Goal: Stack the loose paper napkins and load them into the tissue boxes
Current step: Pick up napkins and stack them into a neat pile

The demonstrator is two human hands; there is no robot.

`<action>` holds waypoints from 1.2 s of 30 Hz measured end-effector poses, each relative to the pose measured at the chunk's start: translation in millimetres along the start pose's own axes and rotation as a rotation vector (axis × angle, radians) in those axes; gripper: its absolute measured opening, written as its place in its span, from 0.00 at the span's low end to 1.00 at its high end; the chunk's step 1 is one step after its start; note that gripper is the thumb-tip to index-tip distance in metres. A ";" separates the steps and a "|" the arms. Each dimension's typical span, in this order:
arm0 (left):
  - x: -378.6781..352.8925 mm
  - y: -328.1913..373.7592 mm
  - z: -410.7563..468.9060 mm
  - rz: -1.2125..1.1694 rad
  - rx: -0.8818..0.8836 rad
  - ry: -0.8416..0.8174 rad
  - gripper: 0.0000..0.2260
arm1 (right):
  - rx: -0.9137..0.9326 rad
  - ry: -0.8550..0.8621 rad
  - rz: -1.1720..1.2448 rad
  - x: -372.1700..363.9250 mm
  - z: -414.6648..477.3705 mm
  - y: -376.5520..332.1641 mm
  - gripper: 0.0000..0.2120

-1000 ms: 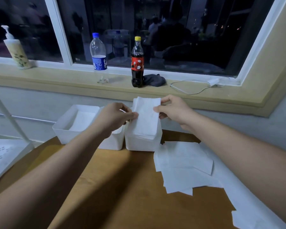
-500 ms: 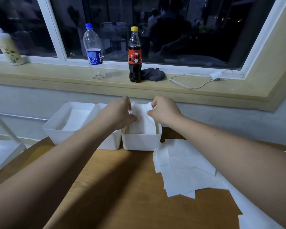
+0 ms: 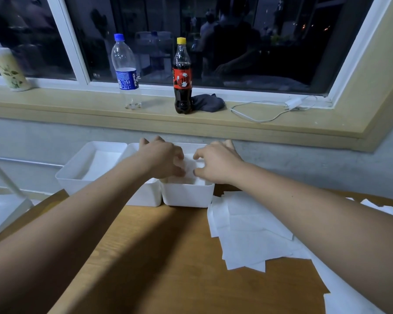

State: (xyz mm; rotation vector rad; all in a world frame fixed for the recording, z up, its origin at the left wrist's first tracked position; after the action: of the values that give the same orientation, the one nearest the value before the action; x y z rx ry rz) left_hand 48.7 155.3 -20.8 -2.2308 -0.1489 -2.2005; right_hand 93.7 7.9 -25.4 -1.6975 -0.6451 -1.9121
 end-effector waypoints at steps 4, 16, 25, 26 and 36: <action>-17.1 -1.5 5.9 -0.005 0.036 -0.132 0.26 | 0.038 -0.165 -0.034 -9.2 -2.8 -7.6 0.21; -14.0 2.0 0.6 -0.053 0.068 -0.123 0.24 | -0.018 -0.098 0.133 -2.7 -6.6 -3.9 0.22; 7.2 5.9 -60.1 -0.317 0.047 0.042 0.20 | -0.107 0.177 0.458 42.7 -83.0 21.7 0.14; 12.7 8.7 -68.5 -0.349 0.042 0.099 0.21 | -0.118 0.190 0.477 45.7 -96.1 25.0 0.13; 12.8 99.7 -149.5 -0.560 -0.148 0.314 0.15 | -0.273 0.248 0.559 41.1 -258.0 57.6 0.11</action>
State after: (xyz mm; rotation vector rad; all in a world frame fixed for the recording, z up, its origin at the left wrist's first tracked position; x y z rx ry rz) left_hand -93.2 46.4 0.6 -2.0527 -0.7031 -2.8926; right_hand -68.6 -204.5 -11.9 -1.5411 0.1835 -1.7984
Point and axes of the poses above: each hand's wrist, its own z-axis towards the middle knuckle, its own x-axis out of the back of the hand, y = z × x, the point moved 7 cm from there along z, towards the middle knuckle, and after that the axes turned 6 degrees about -z, right-handed, at the moved point
